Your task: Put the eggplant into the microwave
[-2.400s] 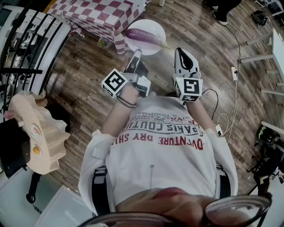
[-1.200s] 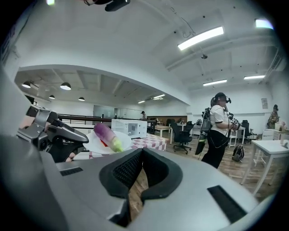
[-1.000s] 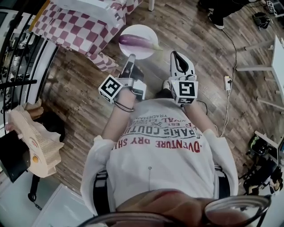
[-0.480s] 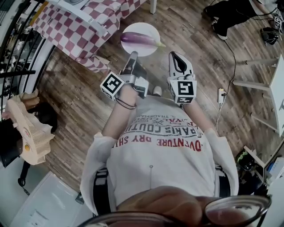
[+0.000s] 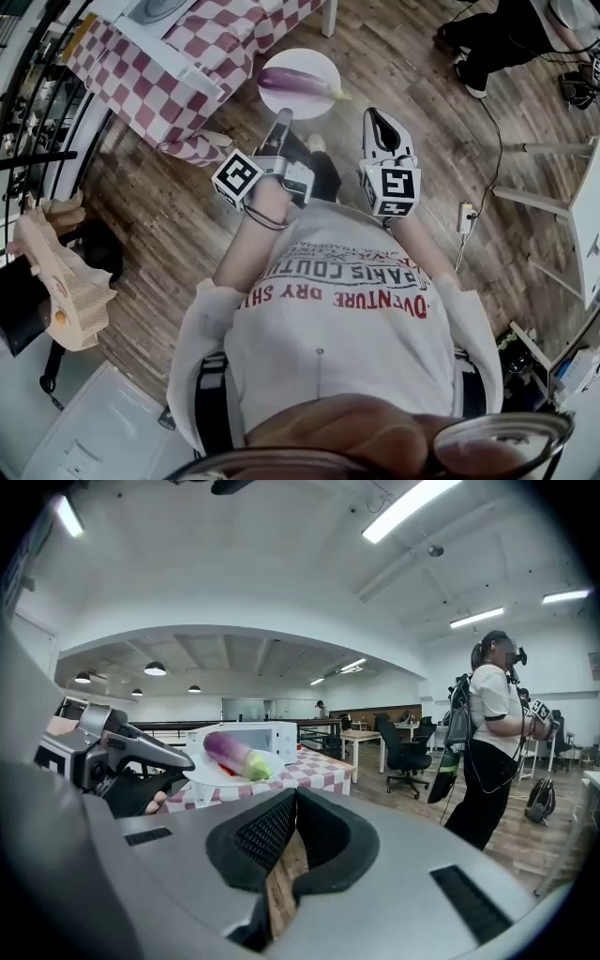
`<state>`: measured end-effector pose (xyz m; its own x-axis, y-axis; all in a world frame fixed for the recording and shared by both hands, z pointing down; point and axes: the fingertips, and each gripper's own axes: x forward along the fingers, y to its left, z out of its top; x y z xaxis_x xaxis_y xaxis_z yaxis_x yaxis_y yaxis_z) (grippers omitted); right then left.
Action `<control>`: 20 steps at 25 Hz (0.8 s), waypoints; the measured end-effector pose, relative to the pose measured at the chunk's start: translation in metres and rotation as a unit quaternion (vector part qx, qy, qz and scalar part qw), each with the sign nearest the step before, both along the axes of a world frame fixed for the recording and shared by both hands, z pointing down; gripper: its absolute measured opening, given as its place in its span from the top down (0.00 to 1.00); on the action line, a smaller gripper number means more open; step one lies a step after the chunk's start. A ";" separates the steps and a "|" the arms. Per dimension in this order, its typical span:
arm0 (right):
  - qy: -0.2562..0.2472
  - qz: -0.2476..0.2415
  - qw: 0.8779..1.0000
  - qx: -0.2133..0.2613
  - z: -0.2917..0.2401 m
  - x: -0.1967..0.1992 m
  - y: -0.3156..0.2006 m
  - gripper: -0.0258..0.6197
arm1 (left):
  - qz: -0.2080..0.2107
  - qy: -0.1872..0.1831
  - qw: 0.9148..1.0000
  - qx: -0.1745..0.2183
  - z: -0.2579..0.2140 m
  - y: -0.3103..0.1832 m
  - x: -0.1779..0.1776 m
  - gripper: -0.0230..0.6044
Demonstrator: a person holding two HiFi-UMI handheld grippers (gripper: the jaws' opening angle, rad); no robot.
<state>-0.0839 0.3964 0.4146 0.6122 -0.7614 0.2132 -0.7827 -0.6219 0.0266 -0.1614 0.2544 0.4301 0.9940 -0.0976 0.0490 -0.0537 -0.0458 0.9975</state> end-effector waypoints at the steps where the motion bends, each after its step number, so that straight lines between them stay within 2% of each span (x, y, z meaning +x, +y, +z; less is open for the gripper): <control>1: 0.000 -0.001 1.000 -0.001 -0.001 0.010 -0.007 0.92 | 0.000 -0.002 1.000 -0.002 0.002 -0.007 0.011 0.91; 4: -0.005 -0.001 1.000 0.000 -0.006 0.048 -0.030 0.92 | -0.005 -0.004 1.000 -0.007 0.005 -0.030 0.049 0.91; 10: -0.003 0.008 1.000 -0.004 -0.020 0.136 -0.080 0.92 | 0.004 0.014 1.000 -0.015 -0.009 -0.075 0.135 0.91; 14: -0.002 -0.003 1.000 -0.005 -0.016 0.186 -0.131 0.92 | 0.003 0.007 1.000 -0.009 -0.006 -0.119 0.183 0.91; 20: -0.026 -0.033 0.999 -0.006 0.023 0.292 -0.223 0.92 | -0.036 -0.012 0.999 -0.008 0.025 -0.208 0.274 0.91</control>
